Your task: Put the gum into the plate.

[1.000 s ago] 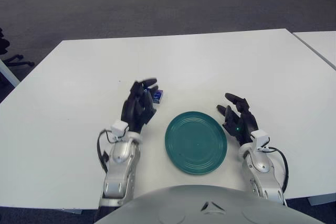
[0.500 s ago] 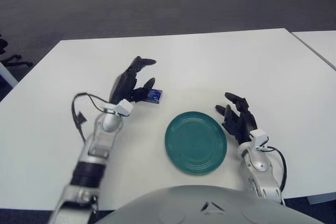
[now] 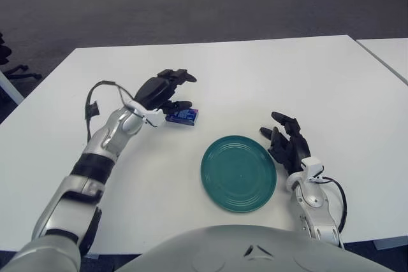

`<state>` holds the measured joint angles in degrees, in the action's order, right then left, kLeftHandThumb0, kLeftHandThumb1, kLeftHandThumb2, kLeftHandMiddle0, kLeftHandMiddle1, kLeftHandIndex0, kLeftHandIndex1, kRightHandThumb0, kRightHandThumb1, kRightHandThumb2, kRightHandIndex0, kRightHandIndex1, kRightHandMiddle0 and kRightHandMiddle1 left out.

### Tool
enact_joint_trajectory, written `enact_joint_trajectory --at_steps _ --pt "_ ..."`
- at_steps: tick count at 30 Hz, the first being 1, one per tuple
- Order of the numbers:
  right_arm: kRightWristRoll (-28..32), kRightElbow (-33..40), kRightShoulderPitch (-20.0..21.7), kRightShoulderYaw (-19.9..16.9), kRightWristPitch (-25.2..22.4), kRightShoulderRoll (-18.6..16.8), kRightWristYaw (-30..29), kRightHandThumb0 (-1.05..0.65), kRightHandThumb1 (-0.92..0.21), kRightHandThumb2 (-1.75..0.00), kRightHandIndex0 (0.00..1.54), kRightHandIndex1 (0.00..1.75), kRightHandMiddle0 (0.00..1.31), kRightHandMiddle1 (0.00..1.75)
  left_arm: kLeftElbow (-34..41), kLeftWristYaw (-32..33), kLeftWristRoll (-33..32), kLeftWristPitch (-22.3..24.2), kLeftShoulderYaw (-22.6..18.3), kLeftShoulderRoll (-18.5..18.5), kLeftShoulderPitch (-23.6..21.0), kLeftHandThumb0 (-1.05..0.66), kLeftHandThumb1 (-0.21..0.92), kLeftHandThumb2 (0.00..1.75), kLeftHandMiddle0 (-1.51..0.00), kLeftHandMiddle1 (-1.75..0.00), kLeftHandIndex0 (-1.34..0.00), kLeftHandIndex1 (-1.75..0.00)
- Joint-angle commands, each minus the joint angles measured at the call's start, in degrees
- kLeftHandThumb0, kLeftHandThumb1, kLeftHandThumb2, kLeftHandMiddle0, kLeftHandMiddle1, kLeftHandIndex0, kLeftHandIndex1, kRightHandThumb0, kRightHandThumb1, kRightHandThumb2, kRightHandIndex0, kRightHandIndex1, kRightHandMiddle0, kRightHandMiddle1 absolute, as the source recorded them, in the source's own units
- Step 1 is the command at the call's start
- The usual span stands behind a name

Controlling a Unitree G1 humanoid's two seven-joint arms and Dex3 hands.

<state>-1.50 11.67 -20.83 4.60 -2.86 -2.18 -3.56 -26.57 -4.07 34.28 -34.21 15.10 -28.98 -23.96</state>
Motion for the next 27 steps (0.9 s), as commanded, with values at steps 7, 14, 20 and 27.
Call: enact_joint_trajectory --at_steps 7,14,20,27 --pt "0.5 -1.0 -2.8 -0.2 -3.6 -0.9 -0.4 -0.62 -0.92 -0.88 0.43 0.51 0.00 0.90 -13.7 -3.4 2.2 -3.6 5.4 -1.6 -6.7 -0.84 0.90 0.19 -0.21 -0.23 -0.07 -1.09" --pt "0.7 1.3 -4.3 -0.4 -4.6 -1.2 -0.5 -0.62 -0.92 -0.85 0.44 0.51 0.00 0.88 -19.6 -3.1 3.1 -5.6 7.9 -0.9 -8.9 -0.88 0.92 0.18 -0.22 -0.19 -0.07 -1.08" --pt "0.3 2.1 -5.0 -0.6 -5.0 -1.3 -0.9 -0.61 -0.92 -0.84 0.44 0.51 0.00 0.89 -23.2 -3.7 2.6 -6.3 9.3 0.2 -9.9 -0.89 0.92 0.17 -0.22 -0.17 -0.07 -1.08" --pt "0.3 2.5 -5.4 -0.6 -4.9 -1.1 -0.9 -0.61 -0.92 -0.83 0.46 0.51 0.00 0.91 -26.8 -4.3 2.3 -5.9 10.3 1.6 -11.0 -0.88 0.92 0.16 -0.22 -0.16 -0.08 -1.08"
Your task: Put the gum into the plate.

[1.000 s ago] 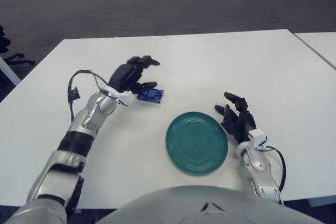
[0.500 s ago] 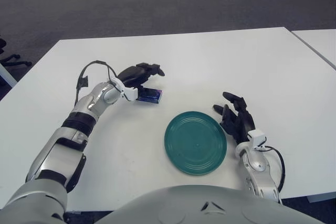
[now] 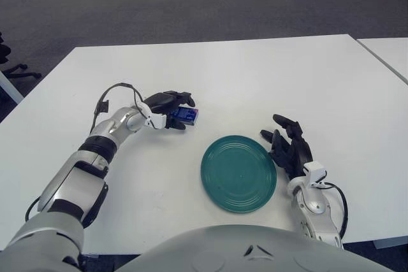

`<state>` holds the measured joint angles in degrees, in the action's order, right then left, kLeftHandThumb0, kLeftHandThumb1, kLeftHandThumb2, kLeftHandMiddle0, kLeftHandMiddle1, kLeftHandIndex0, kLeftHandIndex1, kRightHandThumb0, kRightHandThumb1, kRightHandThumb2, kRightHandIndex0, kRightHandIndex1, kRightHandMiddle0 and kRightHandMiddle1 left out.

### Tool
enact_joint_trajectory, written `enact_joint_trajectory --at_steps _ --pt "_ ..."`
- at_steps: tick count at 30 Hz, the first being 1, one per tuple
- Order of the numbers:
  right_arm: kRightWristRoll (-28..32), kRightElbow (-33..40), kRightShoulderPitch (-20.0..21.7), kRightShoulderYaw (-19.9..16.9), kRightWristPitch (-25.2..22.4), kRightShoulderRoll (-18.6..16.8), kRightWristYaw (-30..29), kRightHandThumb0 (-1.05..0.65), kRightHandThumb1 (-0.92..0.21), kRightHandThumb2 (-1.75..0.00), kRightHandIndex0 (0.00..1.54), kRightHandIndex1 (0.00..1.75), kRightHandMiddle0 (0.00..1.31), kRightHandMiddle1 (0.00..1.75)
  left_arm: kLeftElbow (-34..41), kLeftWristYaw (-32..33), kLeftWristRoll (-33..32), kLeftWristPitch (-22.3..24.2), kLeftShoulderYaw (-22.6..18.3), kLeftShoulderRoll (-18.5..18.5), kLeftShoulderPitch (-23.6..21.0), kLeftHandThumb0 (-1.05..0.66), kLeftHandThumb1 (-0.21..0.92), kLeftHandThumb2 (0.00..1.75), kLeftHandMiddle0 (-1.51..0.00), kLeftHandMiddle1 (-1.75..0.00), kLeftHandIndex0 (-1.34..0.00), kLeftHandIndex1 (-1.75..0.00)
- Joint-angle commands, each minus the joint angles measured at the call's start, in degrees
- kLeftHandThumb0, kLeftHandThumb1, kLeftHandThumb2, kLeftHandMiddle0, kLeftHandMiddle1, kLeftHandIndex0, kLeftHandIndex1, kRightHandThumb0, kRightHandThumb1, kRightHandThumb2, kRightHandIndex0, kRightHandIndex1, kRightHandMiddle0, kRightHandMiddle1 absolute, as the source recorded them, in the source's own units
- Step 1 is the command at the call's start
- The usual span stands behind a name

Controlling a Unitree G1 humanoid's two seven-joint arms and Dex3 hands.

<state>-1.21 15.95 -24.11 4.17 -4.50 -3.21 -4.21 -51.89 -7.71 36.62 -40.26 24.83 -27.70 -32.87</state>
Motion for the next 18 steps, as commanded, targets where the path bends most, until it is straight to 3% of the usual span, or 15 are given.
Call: enact_joint_trajectory --at_steps 1,14,18 --pt "0.0 -1.7 -2.2 -0.2 -3.3 -0.1 -0.2 -0.61 -0.92 -0.83 0.46 0.51 0.00 0.91 -1.9 -0.7 0.0 0.2 0.7 0.4 -2.2 -0.88 0.92 0.16 -0.22 -0.15 -0.08 -1.08" --pt "0.4 -1.6 -2.4 -0.6 -3.2 0.1 0.0 -0.60 -0.92 -0.82 0.48 0.53 0.01 0.93 -9.5 -1.2 0.0 0.2 2.1 0.9 -3.4 -0.79 0.90 0.13 -0.25 -0.12 -0.14 -1.13" --pt "0.3 -2.0 -2.3 -0.6 -2.8 -0.1 0.1 -0.60 -0.92 -0.82 0.47 0.53 0.01 0.93 -11.5 -1.9 0.2 0.7 2.6 1.0 -3.5 -0.68 0.85 0.15 -0.29 -0.11 -0.19 -1.17"
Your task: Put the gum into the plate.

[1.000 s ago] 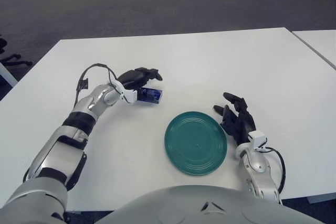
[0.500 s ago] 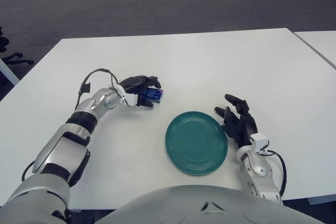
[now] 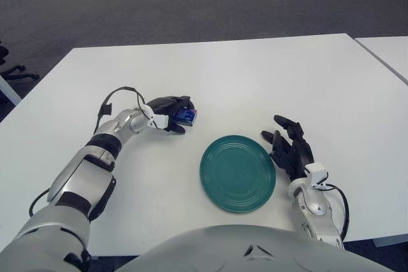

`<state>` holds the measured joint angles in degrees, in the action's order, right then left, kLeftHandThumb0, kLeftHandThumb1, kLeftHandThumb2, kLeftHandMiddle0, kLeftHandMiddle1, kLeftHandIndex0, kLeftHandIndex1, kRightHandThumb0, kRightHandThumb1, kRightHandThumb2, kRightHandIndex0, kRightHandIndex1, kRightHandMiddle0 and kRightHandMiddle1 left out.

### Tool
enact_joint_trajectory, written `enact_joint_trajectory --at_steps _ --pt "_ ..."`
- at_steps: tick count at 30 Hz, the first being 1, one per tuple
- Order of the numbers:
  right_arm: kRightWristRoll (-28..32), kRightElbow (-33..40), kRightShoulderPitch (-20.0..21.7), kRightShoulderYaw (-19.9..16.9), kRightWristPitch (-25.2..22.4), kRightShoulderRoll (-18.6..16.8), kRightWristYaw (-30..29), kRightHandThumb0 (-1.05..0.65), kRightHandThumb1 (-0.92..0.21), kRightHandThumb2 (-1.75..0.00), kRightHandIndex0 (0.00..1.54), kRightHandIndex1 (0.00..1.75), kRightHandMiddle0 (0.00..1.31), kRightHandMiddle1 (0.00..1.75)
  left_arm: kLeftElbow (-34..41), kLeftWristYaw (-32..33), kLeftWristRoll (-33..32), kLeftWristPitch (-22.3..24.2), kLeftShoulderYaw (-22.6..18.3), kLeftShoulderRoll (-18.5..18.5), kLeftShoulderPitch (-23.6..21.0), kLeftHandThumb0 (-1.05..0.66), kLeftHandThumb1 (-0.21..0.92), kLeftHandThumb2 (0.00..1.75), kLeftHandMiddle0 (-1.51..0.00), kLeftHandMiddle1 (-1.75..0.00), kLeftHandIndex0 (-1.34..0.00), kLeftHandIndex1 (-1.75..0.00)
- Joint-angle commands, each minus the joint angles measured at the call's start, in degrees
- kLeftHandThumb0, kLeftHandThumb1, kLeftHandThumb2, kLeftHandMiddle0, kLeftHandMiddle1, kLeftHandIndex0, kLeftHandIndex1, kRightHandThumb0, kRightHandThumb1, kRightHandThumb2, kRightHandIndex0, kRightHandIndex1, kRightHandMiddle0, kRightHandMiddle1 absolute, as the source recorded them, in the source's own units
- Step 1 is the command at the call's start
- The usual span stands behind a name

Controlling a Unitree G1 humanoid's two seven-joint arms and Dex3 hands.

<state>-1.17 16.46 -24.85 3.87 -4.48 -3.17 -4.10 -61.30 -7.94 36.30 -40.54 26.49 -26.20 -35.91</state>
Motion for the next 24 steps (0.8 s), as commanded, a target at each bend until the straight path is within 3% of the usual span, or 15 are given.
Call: enact_joint_trajectory --at_steps 1,4,7,11,15,16,19,22,24 --pt "0.2 -2.5 -1.6 -0.2 -2.8 -0.1 0.0 -0.60 -0.92 -0.82 0.47 0.53 0.01 0.93 -2.5 -2.0 0.4 1.1 1.0 -0.4 -0.6 -0.67 0.81 0.21 -0.30 -0.10 -0.19 -1.18" --pt "0.0 -2.6 -1.7 0.0 -2.7 -0.3 -0.3 -0.60 -0.92 -0.82 0.46 0.53 0.00 0.93 -3.8 -3.0 0.4 2.0 1.3 -0.2 -0.5 -0.59 0.61 0.55 -0.36 -0.10 -0.23 -1.22" --pt "0.0 -2.7 -1.9 0.1 -2.5 -0.4 -0.3 -0.60 -0.92 -0.83 0.46 0.52 0.00 0.92 -5.1 -4.0 0.4 3.6 1.9 0.2 -0.2 -0.49 0.47 0.80 -0.28 -0.45 -0.29 -1.28" --pt "0.2 -3.3 -2.0 0.0 -2.0 -0.7 -0.5 -0.60 -0.92 -0.83 0.46 0.53 0.00 0.92 -7.0 -3.7 1.2 5.4 2.9 0.1 0.6 -0.42 0.60 0.69 -0.23 -0.99 -0.51 -1.40" --pt "0.7 -4.5 -1.6 -0.4 -1.0 -1.0 -0.5 -0.59 -0.92 -0.82 0.48 0.54 0.01 0.92 -8.4 -1.6 2.2 6.0 4.1 -0.6 1.0 -0.40 0.59 0.79 -0.27 -1.30 -0.55 -1.50" --pt "0.9 -4.8 -1.6 -0.6 -0.7 -1.0 -0.4 -0.59 -0.92 -0.81 0.49 0.54 0.01 0.92 -8.6 -1.2 2.5 6.3 4.4 -0.7 1.0 -0.26 0.52 0.90 -0.35 -1.38 -0.56 -1.56" --pt "1.2 -5.5 -1.5 -0.9 0.1 -1.3 -0.3 -0.58 -0.92 -0.81 0.49 0.55 0.02 0.92 -9.3 0.1 2.4 7.5 4.6 -0.6 1.2 -0.09 0.38 1.13 -0.50 -1.47 -0.56 -1.68" --pt "1.5 -6.1 -1.5 -1.1 0.9 -1.4 -0.3 -0.57 -0.92 -0.80 0.50 0.55 0.02 0.93 -9.8 2.0 1.8 9.0 4.3 -0.4 1.6 -0.03 0.20 1.33 -0.74 -1.39 -0.62 -1.72" --pt "1.5 -6.4 -1.6 -1.1 1.6 -1.5 -0.3 -0.57 -0.92 -0.80 0.50 0.55 0.03 0.93 -9.9 4.1 1.5 10.1 4.0 -0.3 1.9 -0.01 0.14 1.40 -0.82 -1.37 -0.63 -1.73"
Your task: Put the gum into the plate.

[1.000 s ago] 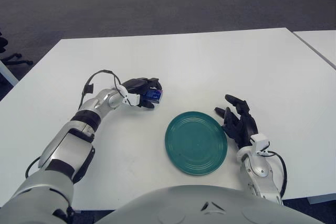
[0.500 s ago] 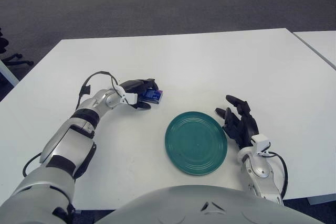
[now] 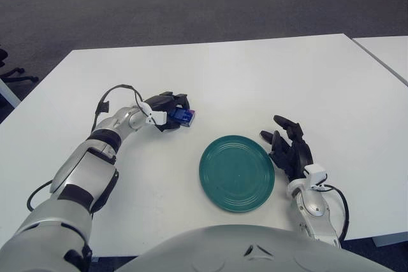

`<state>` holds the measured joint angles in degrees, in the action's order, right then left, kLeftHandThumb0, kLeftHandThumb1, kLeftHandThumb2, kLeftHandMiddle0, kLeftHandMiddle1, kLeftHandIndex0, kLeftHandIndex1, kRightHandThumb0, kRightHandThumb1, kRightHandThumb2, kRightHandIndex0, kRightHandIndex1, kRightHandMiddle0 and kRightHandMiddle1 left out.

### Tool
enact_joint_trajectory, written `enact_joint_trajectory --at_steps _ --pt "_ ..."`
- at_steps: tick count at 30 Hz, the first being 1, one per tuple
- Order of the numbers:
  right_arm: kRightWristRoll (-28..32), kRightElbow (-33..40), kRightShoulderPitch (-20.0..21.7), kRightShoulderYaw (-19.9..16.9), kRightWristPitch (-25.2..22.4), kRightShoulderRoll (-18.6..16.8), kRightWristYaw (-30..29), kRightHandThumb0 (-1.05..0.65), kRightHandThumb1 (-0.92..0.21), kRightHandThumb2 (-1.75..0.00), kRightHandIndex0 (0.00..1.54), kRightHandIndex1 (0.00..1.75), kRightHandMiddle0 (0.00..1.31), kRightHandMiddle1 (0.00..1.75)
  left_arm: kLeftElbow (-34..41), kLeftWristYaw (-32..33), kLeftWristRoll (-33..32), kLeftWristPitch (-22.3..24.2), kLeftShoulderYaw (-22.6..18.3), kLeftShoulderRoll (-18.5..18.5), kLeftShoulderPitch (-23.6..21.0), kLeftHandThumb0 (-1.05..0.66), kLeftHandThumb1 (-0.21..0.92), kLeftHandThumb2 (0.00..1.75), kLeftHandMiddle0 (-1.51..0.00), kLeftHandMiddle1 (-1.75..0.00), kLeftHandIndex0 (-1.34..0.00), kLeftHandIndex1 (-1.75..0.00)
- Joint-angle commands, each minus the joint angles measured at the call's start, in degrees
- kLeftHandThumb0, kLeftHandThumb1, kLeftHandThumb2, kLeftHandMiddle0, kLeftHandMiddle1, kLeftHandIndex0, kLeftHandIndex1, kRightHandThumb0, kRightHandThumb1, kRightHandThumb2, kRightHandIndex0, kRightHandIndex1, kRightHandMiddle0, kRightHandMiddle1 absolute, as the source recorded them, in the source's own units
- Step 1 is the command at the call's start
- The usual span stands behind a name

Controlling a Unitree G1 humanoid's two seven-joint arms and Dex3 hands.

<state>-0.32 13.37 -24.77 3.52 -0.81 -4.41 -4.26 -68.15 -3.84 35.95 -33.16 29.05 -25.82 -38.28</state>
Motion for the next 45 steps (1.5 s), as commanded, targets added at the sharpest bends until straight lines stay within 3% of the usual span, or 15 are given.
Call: enact_joint_trajectory --at_steps 1,10,16,18,24,28,33,35,45 --pt "0.8 -3.5 -1.7 -0.8 -1.8 -0.2 -0.1 -0.57 -0.92 -0.80 0.50 0.55 0.03 0.93 -3.0 1.8 2.1 3.1 1.5 -0.7 4.6 -0.01 0.11 1.43 -0.85 -1.36 -0.64 -1.74" --pt "2.1 -4.4 -1.8 -1.3 -0.4 -0.4 0.6 -0.57 -0.92 -0.81 0.50 0.56 0.03 0.93 -3.3 14.0 5.4 1.6 4.5 -2.1 5.4 0.00 0.09 1.48 -0.89 -1.45 -0.59 -1.75" --pt "2.4 -5.1 -1.7 -1.4 0.4 -0.5 0.9 -0.57 -0.92 -0.82 0.51 0.56 0.04 0.93 -3.0 16.8 5.9 -0.3 5.4 -3.5 5.0 0.00 0.13 1.46 -0.84 -1.50 -0.54 -1.75" --pt "2.5 -5.4 -1.7 -1.6 0.8 -0.3 1.1 -0.57 -0.92 -0.82 0.51 0.57 0.04 0.93 -1.5 17.3 6.0 -2.0 5.2 -5.6 3.6 0.00 0.15 1.45 -0.82 -1.52 -0.53 -1.75" --pt "3.0 -5.7 -1.8 -2.1 1.2 -0.2 1.8 -0.57 -0.92 -0.82 0.51 0.57 0.05 0.93 3.4 16.4 3.0 -5.9 1.7 -8.9 1.8 0.00 0.16 1.43 -0.79 -1.54 -0.53 -1.75" --pt "3.1 -5.8 -1.9 -2.4 1.2 -0.2 2.1 -0.58 -0.92 -0.82 0.49 0.56 0.05 0.93 11.7 14.4 -1.0 -8.1 -2.8 -11.3 3.2 0.00 0.15 1.45 -0.78 -1.55 -0.55 -1.75" --pt "3.0 -6.0 -1.8 -2.5 1.0 0.1 2.7 -0.58 -0.92 -0.83 0.48 0.55 0.04 0.93 26.0 9.2 -6.1 -7.1 -7.6 -13.0 7.7 0.00 0.14 1.46 -0.79 -1.54 -0.56 -1.75" --pt "2.9 -6.0 -1.7 -2.5 0.8 0.1 2.8 -0.58 -0.92 -0.83 0.48 0.55 0.04 0.93 33.7 5.7 -8.5 -4.1 -9.5 -13.5 9.9 0.00 0.14 1.46 -0.79 -1.54 -0.56 -1.75" --pt "2.4 -6.3 -1.2 -2.4 0.9 0.3 2.9 -0.60 -0.92 -0.83 0.48 0.55 0.04 0.93 54.3 -3.9 -13.9 6.7 -14.0 -12.1 16.4 0.00 0.17 1.44 -0.78 -1.57 -0.51 -1.75"
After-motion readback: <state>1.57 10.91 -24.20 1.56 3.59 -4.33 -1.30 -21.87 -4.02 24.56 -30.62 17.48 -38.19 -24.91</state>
